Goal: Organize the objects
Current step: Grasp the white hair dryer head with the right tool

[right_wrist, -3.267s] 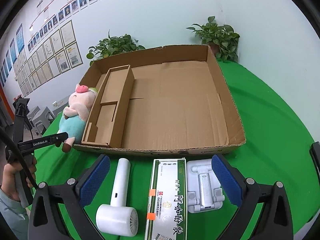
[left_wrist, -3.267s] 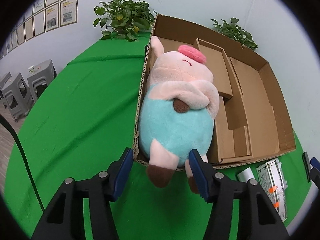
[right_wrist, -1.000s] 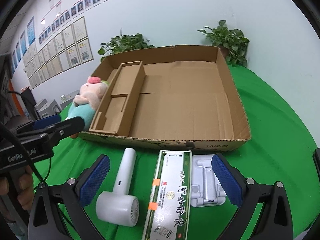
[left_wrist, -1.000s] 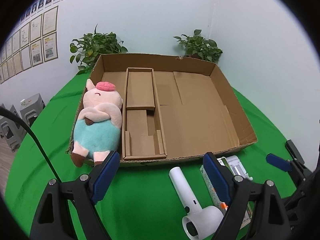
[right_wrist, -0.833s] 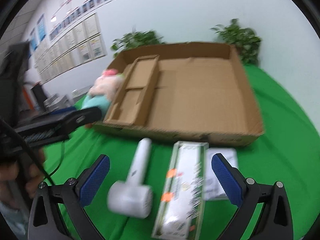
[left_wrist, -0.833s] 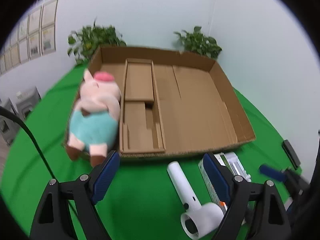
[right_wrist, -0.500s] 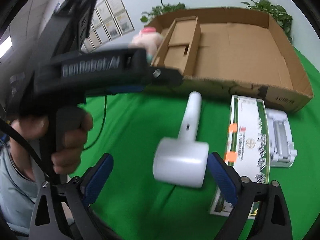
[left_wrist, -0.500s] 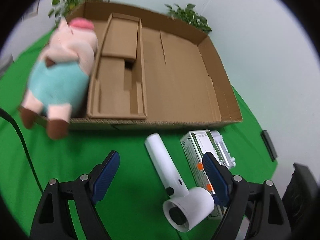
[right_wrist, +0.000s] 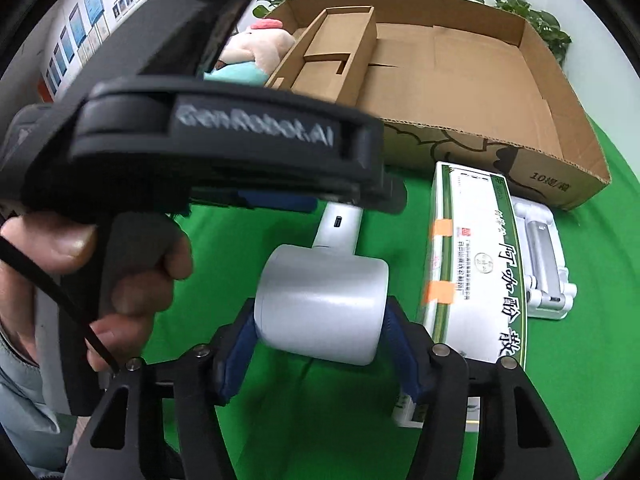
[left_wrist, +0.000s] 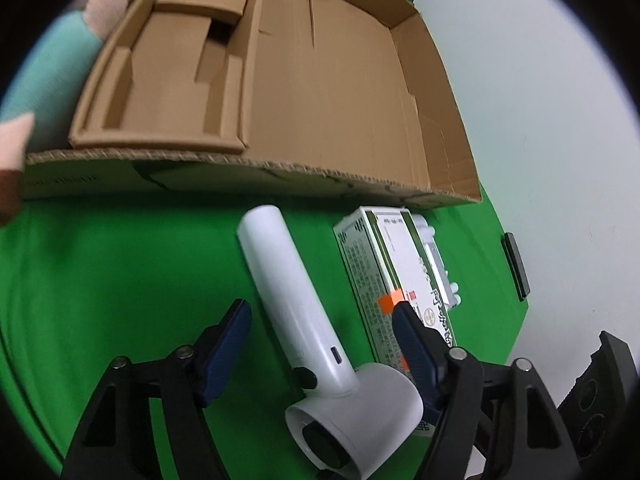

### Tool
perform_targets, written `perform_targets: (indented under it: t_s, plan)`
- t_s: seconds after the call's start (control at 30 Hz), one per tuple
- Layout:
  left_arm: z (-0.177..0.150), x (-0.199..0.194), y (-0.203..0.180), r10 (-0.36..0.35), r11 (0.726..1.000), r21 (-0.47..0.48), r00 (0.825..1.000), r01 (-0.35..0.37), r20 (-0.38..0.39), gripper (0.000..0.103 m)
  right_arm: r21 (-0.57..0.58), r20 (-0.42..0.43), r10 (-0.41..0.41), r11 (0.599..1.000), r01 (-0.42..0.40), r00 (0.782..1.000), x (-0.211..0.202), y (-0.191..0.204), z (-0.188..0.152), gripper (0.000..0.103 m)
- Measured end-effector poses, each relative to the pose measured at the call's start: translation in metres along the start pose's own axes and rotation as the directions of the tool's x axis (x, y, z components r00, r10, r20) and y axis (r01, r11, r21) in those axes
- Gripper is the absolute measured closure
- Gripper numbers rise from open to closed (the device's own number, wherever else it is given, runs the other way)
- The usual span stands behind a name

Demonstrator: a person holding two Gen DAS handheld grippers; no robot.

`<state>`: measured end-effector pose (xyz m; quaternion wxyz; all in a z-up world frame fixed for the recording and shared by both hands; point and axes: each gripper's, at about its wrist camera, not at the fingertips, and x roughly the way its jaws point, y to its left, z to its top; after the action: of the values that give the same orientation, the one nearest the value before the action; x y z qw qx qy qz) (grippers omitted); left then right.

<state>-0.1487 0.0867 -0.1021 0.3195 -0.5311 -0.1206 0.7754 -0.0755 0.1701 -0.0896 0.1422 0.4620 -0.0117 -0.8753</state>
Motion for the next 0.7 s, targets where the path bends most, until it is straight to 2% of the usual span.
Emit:
perform_targets:
  t_s: [0.2,0.23,0.43,0.5,0.7]
  plan:
    - [-0.011,0.007,0.0,-0.007,1.0,-0.028,0.999,0.006,-0.042,0.046,0.037,-0.032,0.026,0.999,-0.025,0.999,-0.008,-0.002,-0.002,0.045]
    - [-0.014,0.008,0.001,-0.002,0.999,-0.034,0.999,0.0,-0.052,0.049,0.043,-0.041,0.035,0.999,-0.033,0.999,-0.012,-0.002,-0.003,0.045]
    - [-0.021,0.011,-0.005,0.037,0.999,-0.027,0.998,-0.039,-0.049,0.056,0.033,-0.076,0.04,0.999,-0.038,0.996,-0.011,0.0,-0.008,0.043]
    - [-0.022,0.01,-0.007,0.057,0.998,-0.016,0.997,-0.058,-0.05,0.063,0.03,-0.076,0.035,0.999,-0.033,0.997,-0.012,0.0,-0.006,0.043]
    - [-0.024,0.013,-0.008,0.058,0.998,-0.018,0.998,-0.059,-0.031,0.064,0.012,-0.058,0.018,1.0,-0.018,0.998,-0.018,0.001,-0.004,0.044]
